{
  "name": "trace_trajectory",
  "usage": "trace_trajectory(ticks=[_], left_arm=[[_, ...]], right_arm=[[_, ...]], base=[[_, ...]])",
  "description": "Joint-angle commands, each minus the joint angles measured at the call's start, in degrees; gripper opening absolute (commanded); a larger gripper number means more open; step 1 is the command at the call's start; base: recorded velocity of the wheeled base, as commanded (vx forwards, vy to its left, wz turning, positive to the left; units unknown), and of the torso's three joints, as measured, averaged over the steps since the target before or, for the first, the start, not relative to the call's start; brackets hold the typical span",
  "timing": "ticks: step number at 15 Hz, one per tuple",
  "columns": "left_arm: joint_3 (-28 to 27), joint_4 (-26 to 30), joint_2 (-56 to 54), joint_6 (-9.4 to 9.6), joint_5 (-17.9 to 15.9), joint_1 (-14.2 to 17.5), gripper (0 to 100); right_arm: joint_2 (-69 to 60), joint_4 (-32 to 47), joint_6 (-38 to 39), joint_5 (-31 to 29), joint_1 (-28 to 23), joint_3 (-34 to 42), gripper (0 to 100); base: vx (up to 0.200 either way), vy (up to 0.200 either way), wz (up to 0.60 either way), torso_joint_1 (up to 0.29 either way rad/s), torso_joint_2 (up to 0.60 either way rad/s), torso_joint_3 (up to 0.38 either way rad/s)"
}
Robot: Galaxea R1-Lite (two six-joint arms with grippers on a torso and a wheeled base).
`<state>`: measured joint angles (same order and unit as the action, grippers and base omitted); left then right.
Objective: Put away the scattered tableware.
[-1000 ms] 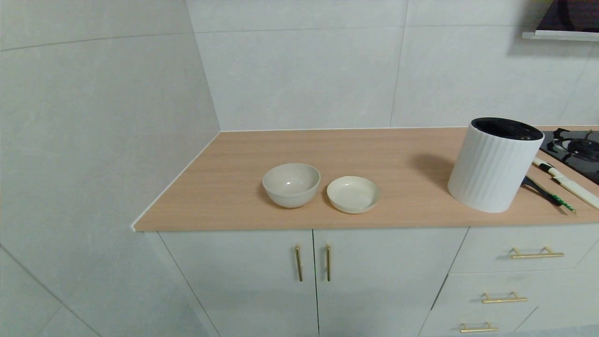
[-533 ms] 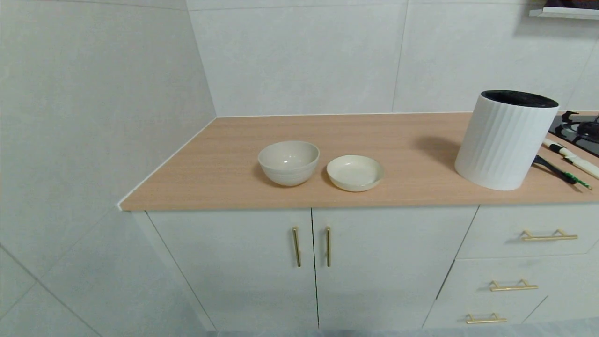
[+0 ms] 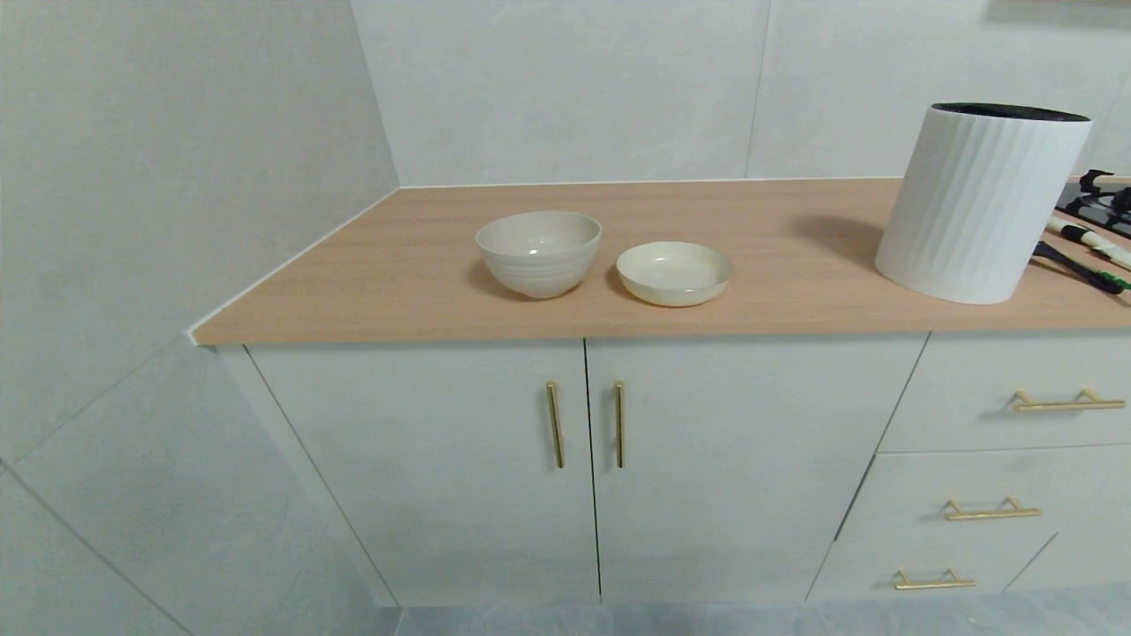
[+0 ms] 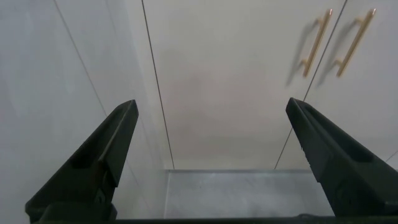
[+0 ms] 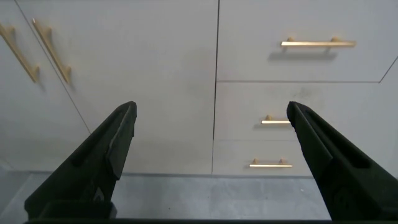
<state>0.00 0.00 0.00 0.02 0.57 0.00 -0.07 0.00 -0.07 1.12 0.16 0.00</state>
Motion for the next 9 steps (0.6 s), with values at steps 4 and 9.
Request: trace_trajectory(ticks=[4,9], left_arm=[[0.0,0.0,0.09,-0.02,0.04,0.0,100],[0.0,0.0,0.09,-0.02,0.04,0.0,100]], right_arm=[[0.07,0.0,-0.01,0.02,0.02,0.0,100],[0.07,0.0,-0.01,0.02,0.02,0.0,100]], base=[[0.0,0.0,0.0,-0.154,0.47,0.303],[0.0,0.0,0.0,-0.097,0.4,0.297]])
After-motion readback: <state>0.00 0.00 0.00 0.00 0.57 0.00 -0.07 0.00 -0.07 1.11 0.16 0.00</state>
